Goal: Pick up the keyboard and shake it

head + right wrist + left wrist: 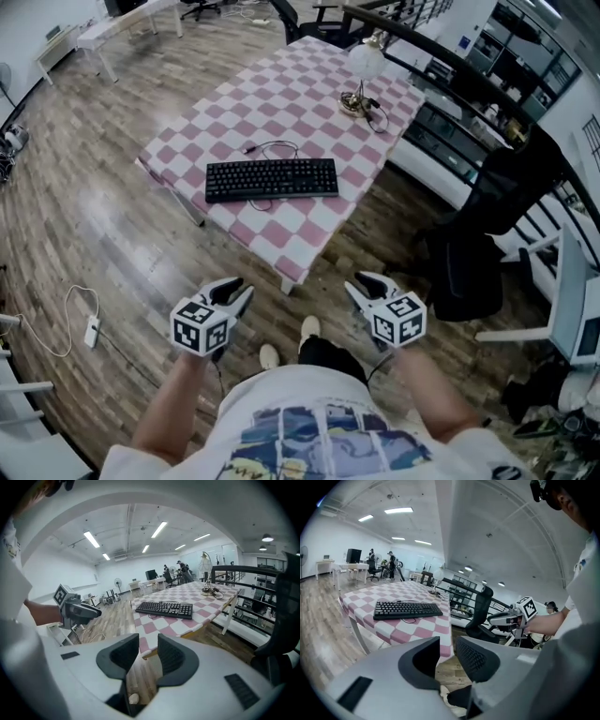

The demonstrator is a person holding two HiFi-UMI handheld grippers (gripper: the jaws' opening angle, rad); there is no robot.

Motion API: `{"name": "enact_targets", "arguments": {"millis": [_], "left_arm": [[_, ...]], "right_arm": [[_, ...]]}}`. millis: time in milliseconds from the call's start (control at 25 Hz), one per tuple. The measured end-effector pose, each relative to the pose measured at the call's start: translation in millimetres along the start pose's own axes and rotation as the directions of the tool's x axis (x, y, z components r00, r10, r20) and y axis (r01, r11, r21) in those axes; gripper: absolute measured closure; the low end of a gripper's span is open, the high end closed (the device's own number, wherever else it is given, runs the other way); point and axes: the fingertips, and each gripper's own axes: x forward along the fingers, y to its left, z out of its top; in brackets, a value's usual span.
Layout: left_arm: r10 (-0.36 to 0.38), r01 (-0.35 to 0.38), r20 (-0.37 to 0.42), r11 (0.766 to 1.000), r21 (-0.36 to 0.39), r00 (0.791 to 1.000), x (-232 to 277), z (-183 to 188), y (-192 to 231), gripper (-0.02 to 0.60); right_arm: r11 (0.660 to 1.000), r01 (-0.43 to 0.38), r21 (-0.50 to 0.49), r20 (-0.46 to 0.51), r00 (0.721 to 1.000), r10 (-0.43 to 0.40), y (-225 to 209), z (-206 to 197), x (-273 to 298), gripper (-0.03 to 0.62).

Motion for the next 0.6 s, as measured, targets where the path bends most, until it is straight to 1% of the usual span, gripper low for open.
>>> {"name": "enact_targets", "arguments": {"millis": [120, 280, 480, 600], "left_arm": [[0.034, -0.034, -0.009, 0.999, -0.023, 0.999, 24, 15, 14, 0.488], [0.089, -0.090, -0.013, 0.995, -0.050, 0.996, 50, 40, 40, 0.488], [0.143, -0.145, -0.023, 0.986, -0.081, 0.989, 80, 59, 77, 0.486], [0.168, -0.172, -0.048, 0.981, -0.087, 0.985, 91, 66, 105, 0.482]], "right_arm": [[0.999, -0.035, 0.003, -0.022, 0.999, 0.035, -34, 17, 22, 0.471], [0.995, -0.091, 0.036, -0.050, 0.994, 0.093, -80, 38, 56, 0.473], [0.992, -0.123, 0.026, -0.094, 0.988, 0.125, -133, 54, 101, 0.473], [0.989, -0.140, 0.051, -0.122, 0.982, 0.145, -156, 58, 132, 0.466]]}}
